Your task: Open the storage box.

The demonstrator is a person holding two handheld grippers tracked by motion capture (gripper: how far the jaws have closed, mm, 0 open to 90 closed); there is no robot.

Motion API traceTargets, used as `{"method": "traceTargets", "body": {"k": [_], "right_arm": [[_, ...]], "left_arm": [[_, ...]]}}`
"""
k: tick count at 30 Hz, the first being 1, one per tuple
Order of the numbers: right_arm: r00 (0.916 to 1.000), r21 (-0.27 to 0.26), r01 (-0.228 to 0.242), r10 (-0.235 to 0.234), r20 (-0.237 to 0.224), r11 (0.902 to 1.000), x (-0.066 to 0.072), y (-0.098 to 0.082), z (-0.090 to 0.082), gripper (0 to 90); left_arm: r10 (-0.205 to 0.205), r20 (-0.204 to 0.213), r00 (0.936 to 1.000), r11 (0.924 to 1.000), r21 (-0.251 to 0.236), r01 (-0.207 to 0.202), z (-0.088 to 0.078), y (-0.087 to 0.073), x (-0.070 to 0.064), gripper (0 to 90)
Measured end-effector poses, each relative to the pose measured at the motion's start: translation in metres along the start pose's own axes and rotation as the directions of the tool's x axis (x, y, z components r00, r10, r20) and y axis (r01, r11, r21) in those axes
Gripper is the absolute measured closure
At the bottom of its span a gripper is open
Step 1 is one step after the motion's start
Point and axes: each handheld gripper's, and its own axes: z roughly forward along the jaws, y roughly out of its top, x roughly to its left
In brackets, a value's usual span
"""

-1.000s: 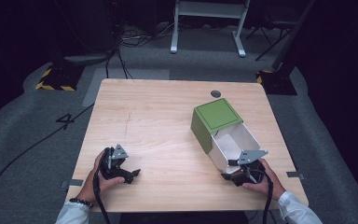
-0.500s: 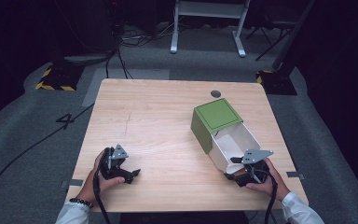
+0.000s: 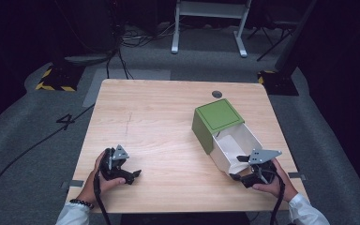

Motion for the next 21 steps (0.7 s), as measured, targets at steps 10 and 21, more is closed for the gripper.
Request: {"method": "traceTargets", "body": {"k": [10,21], "right_arm": [[0.9998,-0.010,0.009,-0.009,0.016,0.9999,0.000,0.001,-0.010,23.3],[0.9988,-0.015,0.006,-0.005,0.049,0.9999,-0.002,-0.003,-0.022,23.3]], "left_arm": [[0.000,0.000,1.0000,1.0000,0.000,0.000,0.000,0.000,0.000,0.3],[0.000,0.000,1.0000,1.0000,0.000,0.000,0.000,0.000,0.000,0.3]]}}
